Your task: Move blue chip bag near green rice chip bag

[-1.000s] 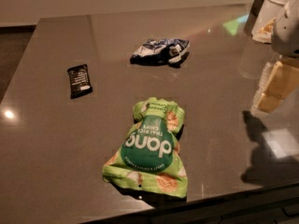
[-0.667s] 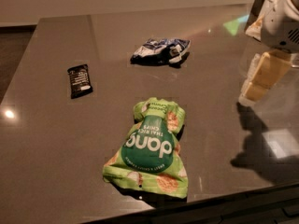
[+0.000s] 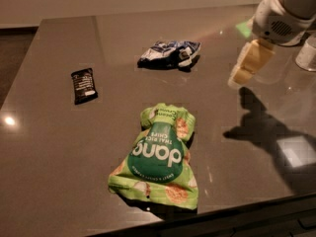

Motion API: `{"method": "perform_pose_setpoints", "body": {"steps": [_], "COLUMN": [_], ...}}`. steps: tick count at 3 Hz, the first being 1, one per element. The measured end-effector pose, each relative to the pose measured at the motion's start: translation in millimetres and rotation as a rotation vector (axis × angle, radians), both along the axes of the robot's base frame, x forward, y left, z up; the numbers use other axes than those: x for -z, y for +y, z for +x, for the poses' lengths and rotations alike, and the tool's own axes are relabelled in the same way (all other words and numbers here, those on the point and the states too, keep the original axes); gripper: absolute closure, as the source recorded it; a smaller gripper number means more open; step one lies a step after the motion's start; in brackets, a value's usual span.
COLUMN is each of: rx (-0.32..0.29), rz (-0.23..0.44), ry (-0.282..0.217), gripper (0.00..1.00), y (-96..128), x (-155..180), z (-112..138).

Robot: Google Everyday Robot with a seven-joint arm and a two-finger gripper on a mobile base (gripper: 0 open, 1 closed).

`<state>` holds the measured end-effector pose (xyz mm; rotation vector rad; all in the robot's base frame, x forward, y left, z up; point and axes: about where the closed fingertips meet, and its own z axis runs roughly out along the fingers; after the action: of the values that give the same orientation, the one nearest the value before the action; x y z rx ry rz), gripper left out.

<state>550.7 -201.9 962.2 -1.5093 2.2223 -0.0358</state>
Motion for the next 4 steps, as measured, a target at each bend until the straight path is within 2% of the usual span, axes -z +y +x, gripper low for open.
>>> {"method": "perform_pose_setpoints", "body": {"steps": [2, 4], "rx": [0.098, 0.115], "rz": [0.114, 0.161], "ry": [0.014, 0.045], "gripper": [0.00, 0.00], "y": [16.6, 61.1], "x": [16.1, 35.5], "z": [72.3, 130.4]}}
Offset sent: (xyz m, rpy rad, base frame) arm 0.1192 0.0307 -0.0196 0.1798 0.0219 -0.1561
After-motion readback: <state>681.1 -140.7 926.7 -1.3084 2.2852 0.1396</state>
